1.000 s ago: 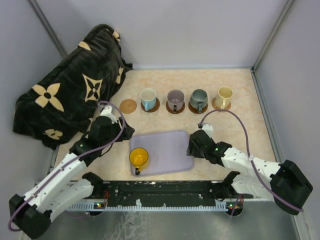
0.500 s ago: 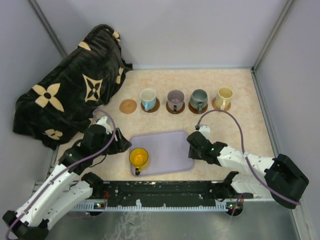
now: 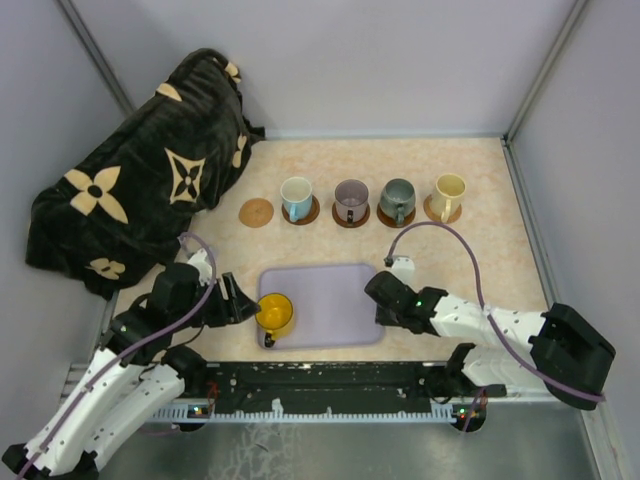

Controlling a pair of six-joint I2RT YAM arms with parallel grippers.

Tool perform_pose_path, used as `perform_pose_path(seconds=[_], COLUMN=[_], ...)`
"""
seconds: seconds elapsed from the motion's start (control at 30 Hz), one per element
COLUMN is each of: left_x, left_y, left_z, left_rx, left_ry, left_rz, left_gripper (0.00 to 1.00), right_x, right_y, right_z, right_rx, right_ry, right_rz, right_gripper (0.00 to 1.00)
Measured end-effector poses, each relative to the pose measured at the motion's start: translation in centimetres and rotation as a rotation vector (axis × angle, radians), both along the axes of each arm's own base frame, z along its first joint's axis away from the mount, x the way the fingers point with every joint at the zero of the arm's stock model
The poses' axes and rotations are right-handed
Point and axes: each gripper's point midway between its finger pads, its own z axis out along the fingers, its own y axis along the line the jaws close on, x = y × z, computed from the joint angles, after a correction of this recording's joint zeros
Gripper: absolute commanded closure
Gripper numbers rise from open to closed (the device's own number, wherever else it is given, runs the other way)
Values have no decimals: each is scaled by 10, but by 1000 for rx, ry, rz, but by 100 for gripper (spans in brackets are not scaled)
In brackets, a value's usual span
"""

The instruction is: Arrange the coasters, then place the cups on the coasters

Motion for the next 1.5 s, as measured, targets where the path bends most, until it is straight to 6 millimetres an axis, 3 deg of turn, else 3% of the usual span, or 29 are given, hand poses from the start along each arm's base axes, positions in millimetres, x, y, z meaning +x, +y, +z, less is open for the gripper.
perform_pose_path(seconds=[0.3, 0.63, 1.0, 1.1, 1.3, 1.5], left_x=[-15, -21, -36, -37, -28, -18], left_y=[-4, -11, -38, -41, -41, -43], left_z=[-35, -52, -73, -81, -84, -91], left_rx=[23, 75, 138, 178, 196, 186], left_ry=[116, 212, 265, 274, 245, 210], left_rz=[-48, -97, -207, -214, -168, -129], left_gripper=[34, 33, 34, 38, 60, 74], right_x=[-13, -18, -18, -18, -21, -24], right_y=[2, 1, 0, 1, -2, -5], right_z=[-1, 0, -1, -1, -1, -1], right_rx=[-3, 3, 2, 3, 29, 41], right_ry=[30, 50, 50, 50, 45, 46], right_rz=[-13, -34, -34, -35, -47, -58], right_gripper=[100, 100, 100, 100, 100, 100])
